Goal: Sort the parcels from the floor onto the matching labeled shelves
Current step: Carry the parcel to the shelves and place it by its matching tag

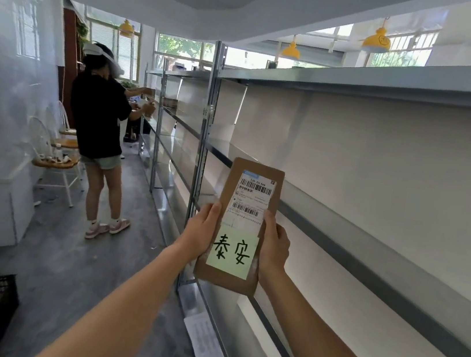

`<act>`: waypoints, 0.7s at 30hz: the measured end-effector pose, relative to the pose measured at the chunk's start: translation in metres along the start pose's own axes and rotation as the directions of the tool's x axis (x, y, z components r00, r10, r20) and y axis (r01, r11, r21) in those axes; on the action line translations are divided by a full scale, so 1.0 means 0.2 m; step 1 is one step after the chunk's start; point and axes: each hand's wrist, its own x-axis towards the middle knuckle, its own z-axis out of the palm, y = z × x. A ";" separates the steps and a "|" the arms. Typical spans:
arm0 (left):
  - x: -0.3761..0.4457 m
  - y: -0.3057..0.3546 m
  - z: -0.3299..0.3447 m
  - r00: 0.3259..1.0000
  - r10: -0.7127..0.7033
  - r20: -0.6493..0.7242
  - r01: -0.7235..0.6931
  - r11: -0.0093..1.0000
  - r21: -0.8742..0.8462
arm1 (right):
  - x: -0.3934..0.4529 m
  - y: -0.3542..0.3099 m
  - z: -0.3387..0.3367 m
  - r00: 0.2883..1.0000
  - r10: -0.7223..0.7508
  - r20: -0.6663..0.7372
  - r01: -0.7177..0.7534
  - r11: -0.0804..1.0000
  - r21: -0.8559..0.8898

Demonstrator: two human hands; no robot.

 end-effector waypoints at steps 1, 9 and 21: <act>0.06 -0.02 -0.01 1.000 0.001 0.008 -0.001 1.000 -0.006 | 0.05 0.00 0.04 1.000 -0.004 -0.009 0.004 1.000 0.000; 0.49 -0.12 -0.15 0.998 0.004 0.065 -0.003 1.000 -0.020 | 0.33 0.05 0.36 0.998 0.006 -0.062 -0.006 1.000 -0.008; 1.07 -0.34 -0.21 0.999 -0.034 0.036 0.034 0.999 -0.008 | 0.85 0.14 0.73 0.999 0.006 -0.034 -0.008 0.998 -0.056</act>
